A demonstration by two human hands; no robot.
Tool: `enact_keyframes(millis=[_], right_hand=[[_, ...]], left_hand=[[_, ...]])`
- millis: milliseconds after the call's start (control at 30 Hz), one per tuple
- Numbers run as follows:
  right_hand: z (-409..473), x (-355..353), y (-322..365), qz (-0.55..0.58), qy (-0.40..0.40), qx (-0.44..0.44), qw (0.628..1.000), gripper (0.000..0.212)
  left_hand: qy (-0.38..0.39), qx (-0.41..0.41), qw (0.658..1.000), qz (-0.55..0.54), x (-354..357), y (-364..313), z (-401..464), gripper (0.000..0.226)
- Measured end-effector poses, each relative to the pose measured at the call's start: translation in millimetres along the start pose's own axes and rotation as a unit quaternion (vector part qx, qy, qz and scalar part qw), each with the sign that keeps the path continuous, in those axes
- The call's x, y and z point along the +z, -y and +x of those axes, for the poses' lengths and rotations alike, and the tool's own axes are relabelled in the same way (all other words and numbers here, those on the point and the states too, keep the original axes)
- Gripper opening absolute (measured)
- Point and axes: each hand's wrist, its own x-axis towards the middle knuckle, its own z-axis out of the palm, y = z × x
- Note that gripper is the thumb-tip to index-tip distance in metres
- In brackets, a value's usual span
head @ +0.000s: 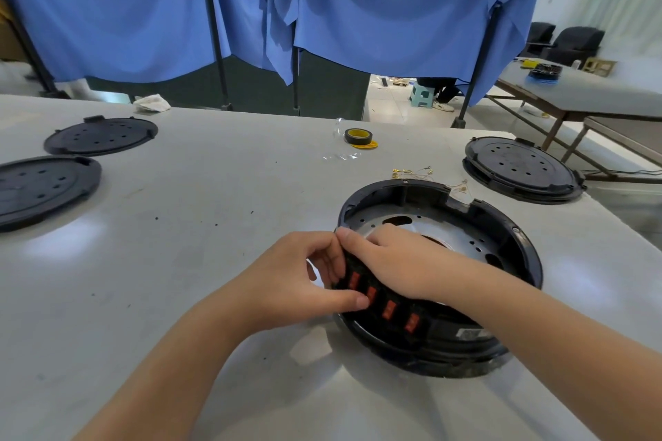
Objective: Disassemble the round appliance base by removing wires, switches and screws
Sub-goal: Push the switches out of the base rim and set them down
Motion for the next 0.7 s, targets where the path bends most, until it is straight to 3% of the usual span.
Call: enact_keyframes(millis=[267, 567, 700], right_hand=[[1, -4, 2, 0.012, 0.031, -0.013, 0.999, 0.066], [-2, -5, 3, 0.012, -0.017, -0.033, 0.999, 0.06], [-2, -14, -1, 0.063, -0.01, -0.012, 0.998, 0.048]], left_hand=[[0.002, -0.003, 1.0, 0.011, 0, 1, 0, 0.035], [-0.003, 0.011, 1.0, 0.027, -2, 1, -1, 0.03], [-0.021, 0.01, 0.999, 0.04, -3, -1, -3, 0.024]])
